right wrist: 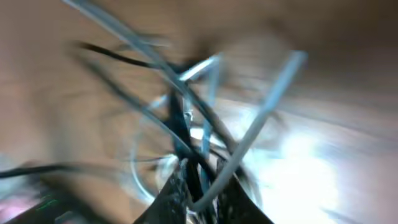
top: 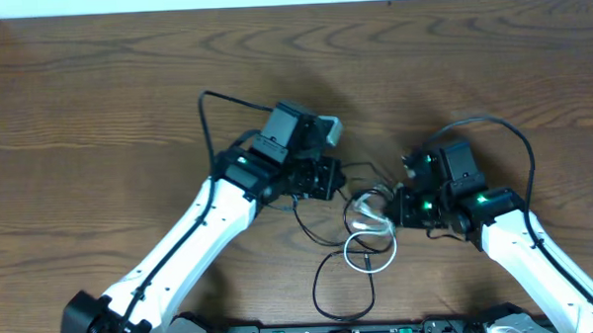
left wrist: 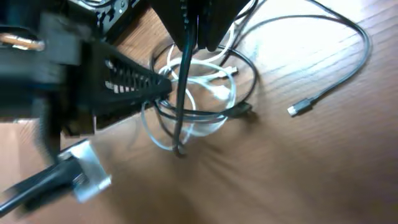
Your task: Untangle cables
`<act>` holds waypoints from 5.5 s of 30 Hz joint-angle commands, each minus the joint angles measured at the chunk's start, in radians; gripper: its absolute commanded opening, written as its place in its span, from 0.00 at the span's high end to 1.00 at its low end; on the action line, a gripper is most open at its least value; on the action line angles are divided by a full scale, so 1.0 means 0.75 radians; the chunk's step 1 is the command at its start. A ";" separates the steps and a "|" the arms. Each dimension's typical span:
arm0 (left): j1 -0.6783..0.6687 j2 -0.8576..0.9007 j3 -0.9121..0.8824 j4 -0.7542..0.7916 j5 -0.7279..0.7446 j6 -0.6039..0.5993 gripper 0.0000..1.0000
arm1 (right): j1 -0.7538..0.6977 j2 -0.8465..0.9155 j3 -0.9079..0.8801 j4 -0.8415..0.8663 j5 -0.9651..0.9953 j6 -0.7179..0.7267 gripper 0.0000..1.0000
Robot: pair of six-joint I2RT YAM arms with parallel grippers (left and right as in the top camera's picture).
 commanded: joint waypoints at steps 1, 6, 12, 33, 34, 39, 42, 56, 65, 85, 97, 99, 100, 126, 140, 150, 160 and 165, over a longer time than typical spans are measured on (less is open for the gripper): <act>0.068 -0.107 0.005 0.001 0.056 0.008 0.93 | -0.001 -0.004 -0.001 -0.086 0.458 0.062 0.91; 0.159 -0.223 0.005 0.000 0.054 0.013 0.93 | -0.007 -0.004 -0.001 -0.181 0.649 0.180 0.93; 0.347 -0.341 0.005 -0.017 0.054 0.019 0.93 | -0.087 -0.004 -0.001 -0.226 0.803 0.359 0.98; 0.786 -0.314 0.005 -0.101 0.053 0.068 0.92 | -0.262 -0.004 -0.001 0.166 -0.278 -0.382 0.99; 0.773 -0.305 0.005 -0.101 0.049 0.068 0.92 | -0.257 -0.004 -0.001 0.197 -0.409 -0.452 0.99; 0.711 -0.249 0.005 -0.122 0.050 0.068 0.28 | -0.252 -0.005 -0.001 0.272 -0.678 -0.529 0.99; 0.653 -0.212 0.005 -0.163 0.050 0.068 0.26 | -0.252 -0.005 -0.001 0.287 -0.791 -0.587 0.99; 0.281 0.026 0.005 -0.143 0.050 0.069 0.26 | -0.252 -0.005 -0.001 0.505 -1.167 -0.608 0.99; 0.228 0.135 0.005 -0.124 0.045 0.069 0.26 | -0.255 -0.004 -0.001 0.105 0.273 0.053 0.99; 0.066 0.136 0.005 -0.045 -0.220 0.078 0.20 | -0.254 -0.004 -0.001 -0.199 0.585 0.165 0.84; -0.038 0.250 0.005 0.062 -0.311 0.078 0.20 | -0.254 -0.005 -0.001 -0.201 0.585 0.157 0.21; -0.049 0.279 0.005 0.091 -0.311 0.077 0.20 | -0.254 -0.005 -0.001 -0.205 0.584 0.157 0.21; -0.057 0.297 0.005 0.111 -0.311 0.078 0.20 | -0.254 -0.005 -0.001 -0.205 0.581 0.157 0.21; -0.248 0.703 0.005 0.370 -0.312 0.077 0.65 | -0.255 -0.005 -0.001 -0.202 0.550 0.157 0.21; -0.163 0.364 0.018 0.275 -0.172 0.045 0.93 | -0.254 -0.005 -0.001 -0.083 0.397 -0.044 0.23; -0.122 0.107 0.017 0.212 -0.055 0.043 0.93 | -0.254 -0.005 -0.001 0.236 -0.279 -0.486 0.27; -0.112 0.070 0.018 0.180 -0.004 0.042 0.93 | -0.254 -0.005 -0.001 0.288 -0.250 -0.486 0.33; -0.095 -0.054 0.018 0.198 0.027 0.037 0.93 | -0.252 -0.005 -0.001 0.287 -0.248 -0.485 0.36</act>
